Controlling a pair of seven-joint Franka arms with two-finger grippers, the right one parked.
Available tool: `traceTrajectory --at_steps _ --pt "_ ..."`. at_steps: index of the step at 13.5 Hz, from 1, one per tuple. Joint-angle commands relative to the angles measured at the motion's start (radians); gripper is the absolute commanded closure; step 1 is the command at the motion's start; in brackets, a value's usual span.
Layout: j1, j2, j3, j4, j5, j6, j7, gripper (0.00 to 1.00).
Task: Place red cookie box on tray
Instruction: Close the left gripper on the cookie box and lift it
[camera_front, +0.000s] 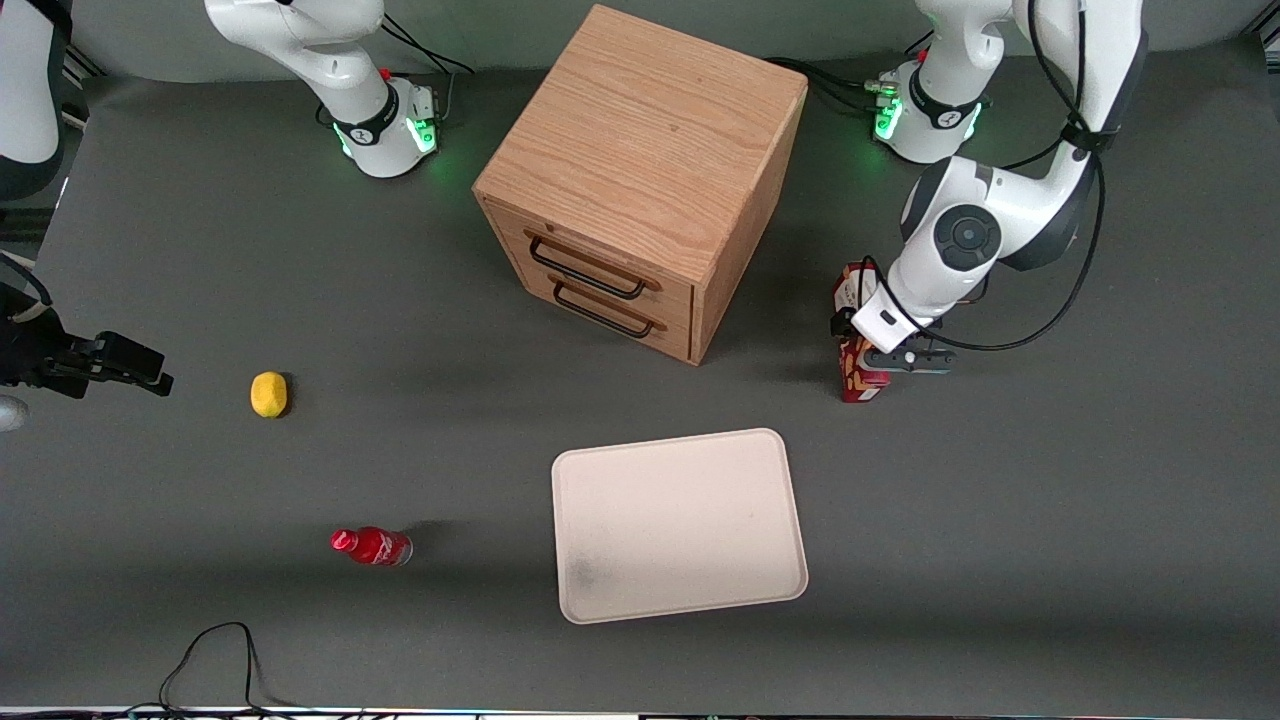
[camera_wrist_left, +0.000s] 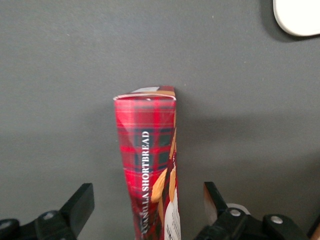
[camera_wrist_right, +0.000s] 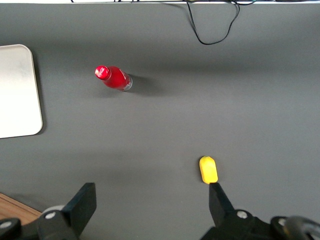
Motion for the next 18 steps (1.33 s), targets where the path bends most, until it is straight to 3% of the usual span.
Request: traceTrajectory --at_steps 1,3,7,9,11,14,18 --pt "-0.008 -0.005 0.002 -0.030 0.025 0.035 -0.032 0.58" --pt "-0.005 -0.005 -0.001 -0.030 0.025 0.026 -0.030 1.00" --pt "0.004 -0.010 -0.007 -0.019 0.024 0.011 -0.033 1.00" --pt "0.021 -0.023 -0.007 0.066 0.022 -0.120 -0.025 1.00" --pt "0.019 -0.022 -0.007 0.244 0.021 -0.352 -0.019 1.00" --pt "0.015 0.022 -0.007 0.505 0.012 -0.556 -0.021 1.00" --pt "-0.022 0.232 -0.010 1.004 0.011 -0.832 -0.025 1.00"
